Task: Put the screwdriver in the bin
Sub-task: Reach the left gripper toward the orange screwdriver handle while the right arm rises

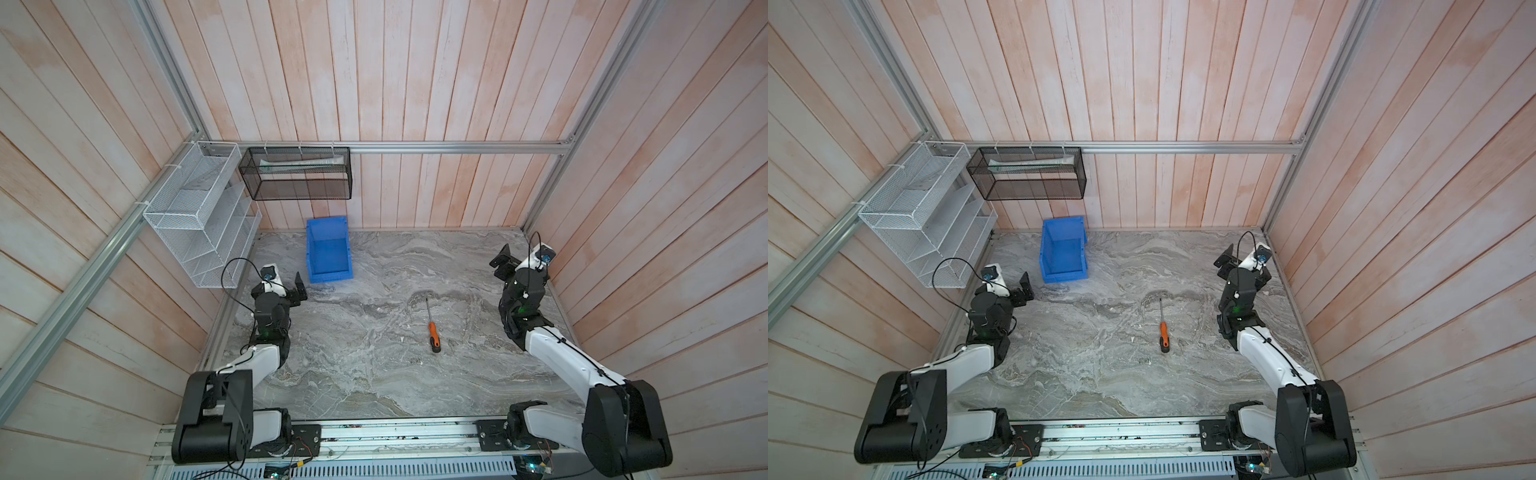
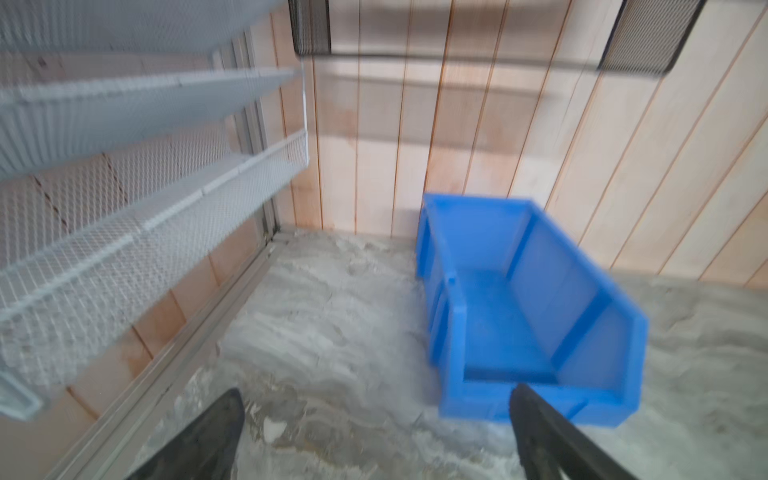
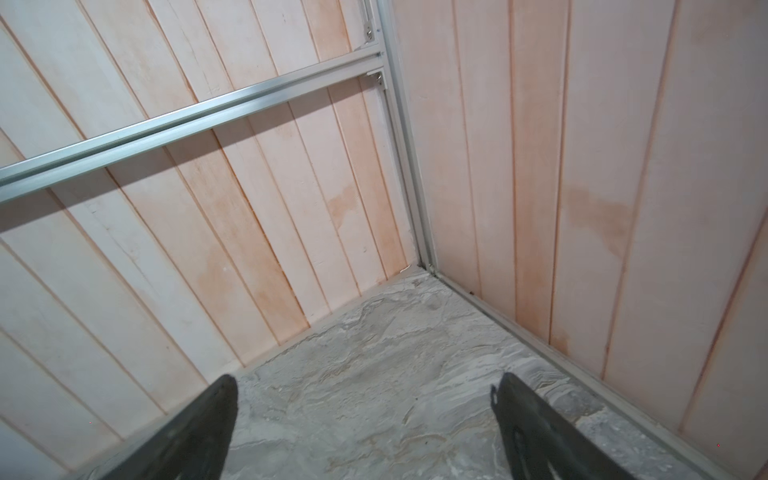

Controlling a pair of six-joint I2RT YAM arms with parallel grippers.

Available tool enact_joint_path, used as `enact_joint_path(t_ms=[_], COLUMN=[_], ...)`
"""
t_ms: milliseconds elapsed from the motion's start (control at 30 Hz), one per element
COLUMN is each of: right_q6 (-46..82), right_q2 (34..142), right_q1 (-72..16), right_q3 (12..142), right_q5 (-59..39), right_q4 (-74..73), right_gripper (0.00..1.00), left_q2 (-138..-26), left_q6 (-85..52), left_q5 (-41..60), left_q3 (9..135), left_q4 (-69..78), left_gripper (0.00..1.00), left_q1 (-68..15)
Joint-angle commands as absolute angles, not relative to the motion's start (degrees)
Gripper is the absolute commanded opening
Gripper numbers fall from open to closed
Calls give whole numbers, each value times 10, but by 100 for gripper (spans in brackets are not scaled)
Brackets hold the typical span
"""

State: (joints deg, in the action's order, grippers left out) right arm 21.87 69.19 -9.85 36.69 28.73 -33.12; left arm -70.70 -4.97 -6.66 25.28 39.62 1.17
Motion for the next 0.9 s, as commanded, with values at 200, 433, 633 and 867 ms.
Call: enact_joint_path(t_ms=[200,433,633,867], right_q6=[278,318,325,307], right_q2=[725,790,784,735], right_q1=[-138,-153,-163,-163], right_q3=[413,474,470,513], right_q5=[178,76,80,74], right_q4=[-154,-57,-30,57], right_gripper=[98,98,98,98], left_q2=[-602,-705,-806,-850], left_q6=[-58,6,-25,-182], left_q5=[-128,-192,-249,-231], left_q3=[429,550,640,635], left_q4=[8,-100,-182,-147], left_gripper=[100,100,100,100], left_q1=[-165,-343,-438,-504])
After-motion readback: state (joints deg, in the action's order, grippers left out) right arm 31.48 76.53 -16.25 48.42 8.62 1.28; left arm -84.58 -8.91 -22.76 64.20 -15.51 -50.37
